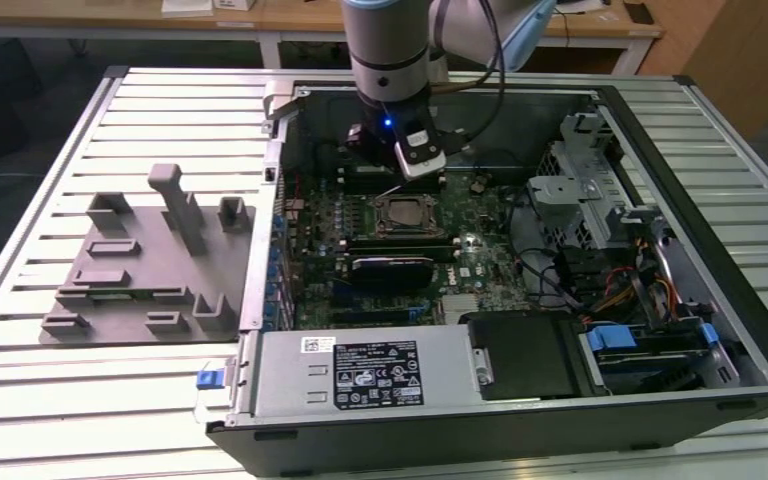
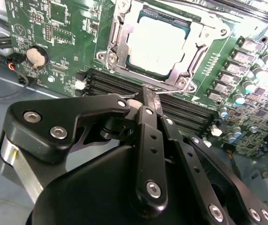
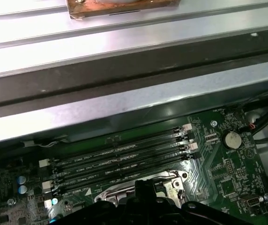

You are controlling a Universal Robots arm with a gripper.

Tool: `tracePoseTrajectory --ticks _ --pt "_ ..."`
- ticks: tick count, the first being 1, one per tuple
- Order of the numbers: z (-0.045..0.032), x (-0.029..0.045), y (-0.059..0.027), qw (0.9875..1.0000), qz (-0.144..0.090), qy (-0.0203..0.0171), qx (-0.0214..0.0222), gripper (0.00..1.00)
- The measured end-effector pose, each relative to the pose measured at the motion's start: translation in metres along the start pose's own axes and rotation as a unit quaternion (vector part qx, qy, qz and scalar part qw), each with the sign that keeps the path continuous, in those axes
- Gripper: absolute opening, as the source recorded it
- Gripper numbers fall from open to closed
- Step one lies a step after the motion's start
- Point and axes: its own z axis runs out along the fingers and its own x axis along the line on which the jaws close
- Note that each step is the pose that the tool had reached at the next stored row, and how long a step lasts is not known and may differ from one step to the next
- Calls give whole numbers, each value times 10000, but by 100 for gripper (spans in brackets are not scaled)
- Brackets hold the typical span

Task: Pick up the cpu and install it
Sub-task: 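Install the first cpu locking lever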

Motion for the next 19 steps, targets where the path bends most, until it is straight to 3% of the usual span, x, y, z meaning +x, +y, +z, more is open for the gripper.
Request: tracePoseTrajectory --ticks 19 --pt "120 -33 122 9988 437 -136 190 11"
